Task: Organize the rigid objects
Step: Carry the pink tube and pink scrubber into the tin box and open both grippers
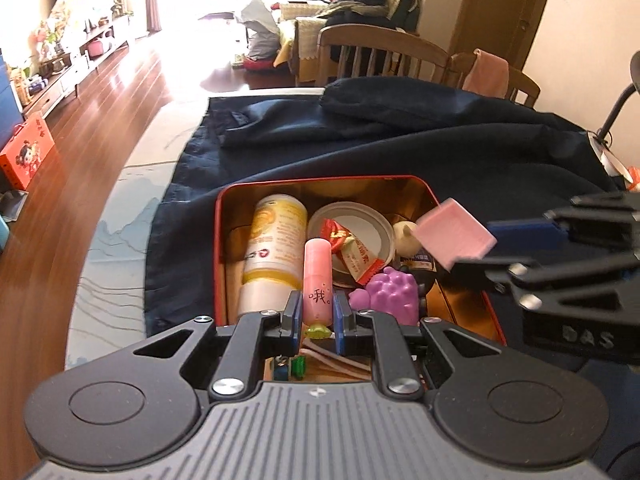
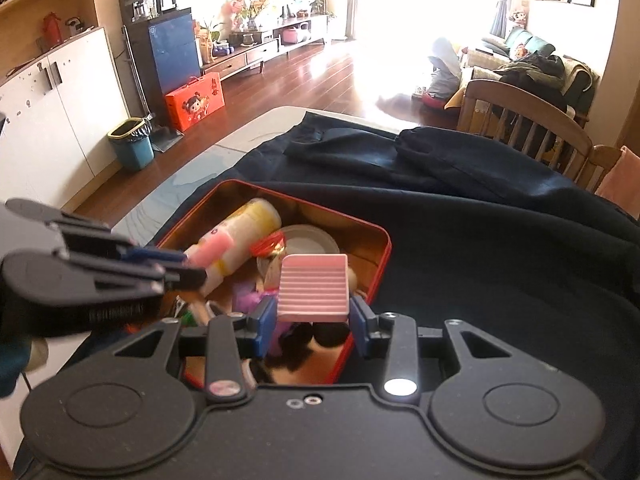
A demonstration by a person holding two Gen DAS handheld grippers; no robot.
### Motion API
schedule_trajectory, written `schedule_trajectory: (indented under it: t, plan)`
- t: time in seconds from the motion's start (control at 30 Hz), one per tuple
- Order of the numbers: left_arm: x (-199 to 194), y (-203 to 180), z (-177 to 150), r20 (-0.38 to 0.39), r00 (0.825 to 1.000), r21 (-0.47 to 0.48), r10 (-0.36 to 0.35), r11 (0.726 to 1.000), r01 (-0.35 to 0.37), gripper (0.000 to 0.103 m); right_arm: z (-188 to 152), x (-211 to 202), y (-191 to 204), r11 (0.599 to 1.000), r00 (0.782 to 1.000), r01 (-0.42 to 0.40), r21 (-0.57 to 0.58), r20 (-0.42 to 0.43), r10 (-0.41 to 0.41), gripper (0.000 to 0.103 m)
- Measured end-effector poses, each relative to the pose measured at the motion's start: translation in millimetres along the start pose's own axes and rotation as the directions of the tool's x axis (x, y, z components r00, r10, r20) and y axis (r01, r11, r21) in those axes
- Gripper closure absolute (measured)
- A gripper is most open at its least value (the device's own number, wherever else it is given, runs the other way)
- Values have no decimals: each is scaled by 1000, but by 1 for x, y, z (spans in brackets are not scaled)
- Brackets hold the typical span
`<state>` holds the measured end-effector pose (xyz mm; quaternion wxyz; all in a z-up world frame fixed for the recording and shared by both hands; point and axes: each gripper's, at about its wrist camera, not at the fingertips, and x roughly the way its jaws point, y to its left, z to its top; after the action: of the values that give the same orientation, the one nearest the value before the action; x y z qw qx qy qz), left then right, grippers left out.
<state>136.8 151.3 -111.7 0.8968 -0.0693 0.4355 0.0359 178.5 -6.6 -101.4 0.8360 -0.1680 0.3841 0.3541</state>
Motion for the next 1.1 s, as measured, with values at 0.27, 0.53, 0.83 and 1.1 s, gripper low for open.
schedule_trajectory:
  t: [0.27, 0.53, 0.83, 1.1]
  plan:
    - [19, -6, -2, -28, 1000, 35, -10, 999, 11, 88, 15, 29, -2, 1000, 999, 3, -15, -35, -3, 64]
    - [31, -11, -6, -51, 999, 61, -3, 998, 6, 88, 24, 49, 3, 999, 997, -11, -32, -71, 9, 64]
    - [41, -5, -7, -109, 994, 36, 20, 999, -17, 88, 25, 55, 2, 999, 996, -23, -26, -92, 21, 62]
    - [41, -6, -8, -117, 993, 29, 25, 999, -21, 88, 22, 40, -4, 999, 996, -44, 20, -72, 46, 55]
